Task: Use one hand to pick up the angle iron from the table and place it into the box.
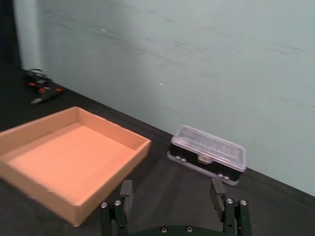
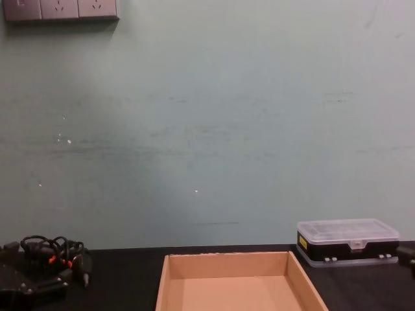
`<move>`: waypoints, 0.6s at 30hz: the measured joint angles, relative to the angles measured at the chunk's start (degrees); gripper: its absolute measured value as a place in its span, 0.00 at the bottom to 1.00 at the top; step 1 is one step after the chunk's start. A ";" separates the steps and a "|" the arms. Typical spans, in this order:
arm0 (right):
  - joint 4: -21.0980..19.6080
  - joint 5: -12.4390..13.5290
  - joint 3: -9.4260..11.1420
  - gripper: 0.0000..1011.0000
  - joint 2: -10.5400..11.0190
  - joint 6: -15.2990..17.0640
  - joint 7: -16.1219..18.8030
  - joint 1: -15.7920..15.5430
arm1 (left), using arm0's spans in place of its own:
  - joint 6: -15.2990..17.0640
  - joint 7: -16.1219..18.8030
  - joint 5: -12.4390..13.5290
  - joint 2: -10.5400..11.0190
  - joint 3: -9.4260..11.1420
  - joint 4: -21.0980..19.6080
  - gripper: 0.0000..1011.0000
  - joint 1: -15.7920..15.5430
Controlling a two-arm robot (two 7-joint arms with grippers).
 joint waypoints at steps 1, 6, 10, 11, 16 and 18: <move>-0.72 0.50 0.32 0.99 0.47 0.42 0.64 -0.35 | 0.00 0.00 0.00 0.00 0.00 0.00 1.00 0.00; -5.33 3.20 2.34 0.99 3.71 2.79 4.65 -2.57 | 0.00 0.00 0.00 0.00 0.00 0.00 1.00 0.00; -9.62 6.38 4.28 0.99 7.37 5.88 9.45 -4.80 | 0.00 0.00 0.00 0.00 0.00 0.00 1.00 0.00; -10.16 6.85 4.51 0.99 7.91 6.49 10.23 -5.12 | 0.00 0.00 0.00 0.00 0.00 0.00 1.00 0.00; -13.08 8.84 5.60 0.99 11.13 9.42 14.55 -7.13 | 0.00 0.00 0.00 0.00 0.00 0.00 1.00 0.00; -13.97 8.97 5.78 0.99 12.40 10.32 16.26 -7.85 | 0.00 0.00 0.00 0.00 0.00 0.00 1.00 0.00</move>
